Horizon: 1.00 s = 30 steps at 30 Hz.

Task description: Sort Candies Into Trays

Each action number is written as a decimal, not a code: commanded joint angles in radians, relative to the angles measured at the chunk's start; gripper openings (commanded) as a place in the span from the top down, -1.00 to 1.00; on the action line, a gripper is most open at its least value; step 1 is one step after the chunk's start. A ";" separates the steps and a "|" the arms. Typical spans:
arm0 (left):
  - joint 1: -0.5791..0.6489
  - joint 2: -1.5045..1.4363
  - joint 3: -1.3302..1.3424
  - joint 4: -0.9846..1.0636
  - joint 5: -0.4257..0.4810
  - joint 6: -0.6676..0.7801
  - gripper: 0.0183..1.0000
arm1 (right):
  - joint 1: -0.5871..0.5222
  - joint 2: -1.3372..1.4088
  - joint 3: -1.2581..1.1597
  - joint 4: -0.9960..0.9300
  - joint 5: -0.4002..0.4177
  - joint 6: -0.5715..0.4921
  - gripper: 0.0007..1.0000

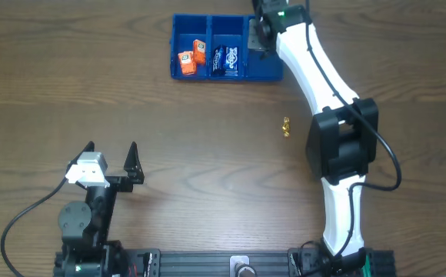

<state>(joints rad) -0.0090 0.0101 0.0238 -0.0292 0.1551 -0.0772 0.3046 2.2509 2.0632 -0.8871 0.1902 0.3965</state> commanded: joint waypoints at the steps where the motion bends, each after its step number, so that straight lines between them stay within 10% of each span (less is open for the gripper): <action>1: 0.004 -0.006 -0.019 -0.034 0.018 0.011 -1.00 | 0.001 -0.015 0.018 -0.003 0.015 -0.034 -0.36; 11: 0.004 -0.006 -0.019 -0.034 0.018 0.011 -1.00 | 0.026 -0.152 -0.092 -0.133 0.015 -0.051 -0.50; 30: 0.004 -0.006 -0.019 -0.034 0.018 0.011 -1.00 | -0.012 -0.451 -0.919 0.192 -0.057 -0.024 -0.51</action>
<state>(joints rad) -0.0090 0.0101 0.0238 -0.0292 0.1551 -0.0772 0.3000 1.8091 1.1477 -0.7185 0.1463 0.3588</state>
